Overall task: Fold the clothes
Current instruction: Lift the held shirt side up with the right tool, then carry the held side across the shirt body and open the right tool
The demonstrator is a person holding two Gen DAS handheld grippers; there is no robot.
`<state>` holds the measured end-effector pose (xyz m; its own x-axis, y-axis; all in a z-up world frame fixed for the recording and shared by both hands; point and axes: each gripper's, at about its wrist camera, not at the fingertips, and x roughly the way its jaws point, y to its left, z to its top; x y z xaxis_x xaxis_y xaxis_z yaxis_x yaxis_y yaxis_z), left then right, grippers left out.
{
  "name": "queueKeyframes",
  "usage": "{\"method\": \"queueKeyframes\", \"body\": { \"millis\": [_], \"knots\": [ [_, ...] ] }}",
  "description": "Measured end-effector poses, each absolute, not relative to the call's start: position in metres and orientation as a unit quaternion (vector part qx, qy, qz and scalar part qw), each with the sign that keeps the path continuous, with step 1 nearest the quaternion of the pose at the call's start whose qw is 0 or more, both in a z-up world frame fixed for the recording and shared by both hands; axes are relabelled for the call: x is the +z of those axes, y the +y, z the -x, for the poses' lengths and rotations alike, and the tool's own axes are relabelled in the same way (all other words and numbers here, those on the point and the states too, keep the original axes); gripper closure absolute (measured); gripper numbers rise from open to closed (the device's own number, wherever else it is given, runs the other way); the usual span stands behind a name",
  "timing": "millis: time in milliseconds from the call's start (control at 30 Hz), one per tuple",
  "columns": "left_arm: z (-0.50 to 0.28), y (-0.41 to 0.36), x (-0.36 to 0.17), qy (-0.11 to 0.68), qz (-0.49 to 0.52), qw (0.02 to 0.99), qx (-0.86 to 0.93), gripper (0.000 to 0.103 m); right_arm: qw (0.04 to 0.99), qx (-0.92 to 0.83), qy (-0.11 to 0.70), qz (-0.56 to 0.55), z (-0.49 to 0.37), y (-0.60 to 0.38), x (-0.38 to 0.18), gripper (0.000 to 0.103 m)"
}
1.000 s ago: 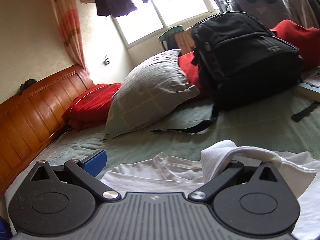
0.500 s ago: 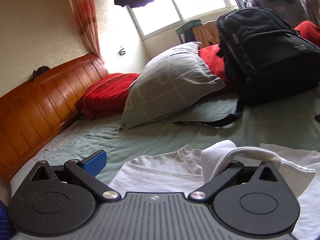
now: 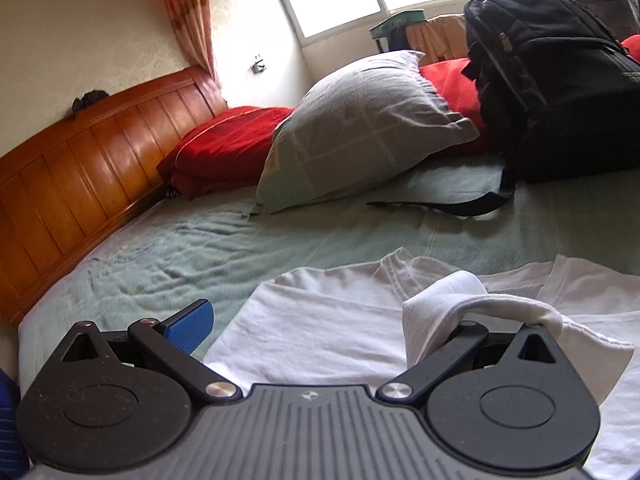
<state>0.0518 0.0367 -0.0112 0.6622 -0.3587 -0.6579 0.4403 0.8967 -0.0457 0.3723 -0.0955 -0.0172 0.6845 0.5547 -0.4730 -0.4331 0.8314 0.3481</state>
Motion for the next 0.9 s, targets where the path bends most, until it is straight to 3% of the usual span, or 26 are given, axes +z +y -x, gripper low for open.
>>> {"method": "queueKeyframes", "body": {
  "millis": [300,567,900],
  "knots": [
    [-0.053,0.039,-0.013,0.351,-0.054,0.91,-0.215,0.001,0.903,0.274,0.323,-0.074,-0.379,-0.08,-0.04,0.0],
    [-0.052,0.041,-0.014,0.351,-0.05,0.91,-0.214,0.001,0.868,0.274,0.374,-0.177,-0.386,-0.114,-0.066,0.0],
    [-0.052,0.038,-0.017,0.348,-0.047,0.908,-0.228,0.001,0.824,0.222,0.37,-0.366,-0.389,-0.179,-0.074,0.0]
  ]
}}
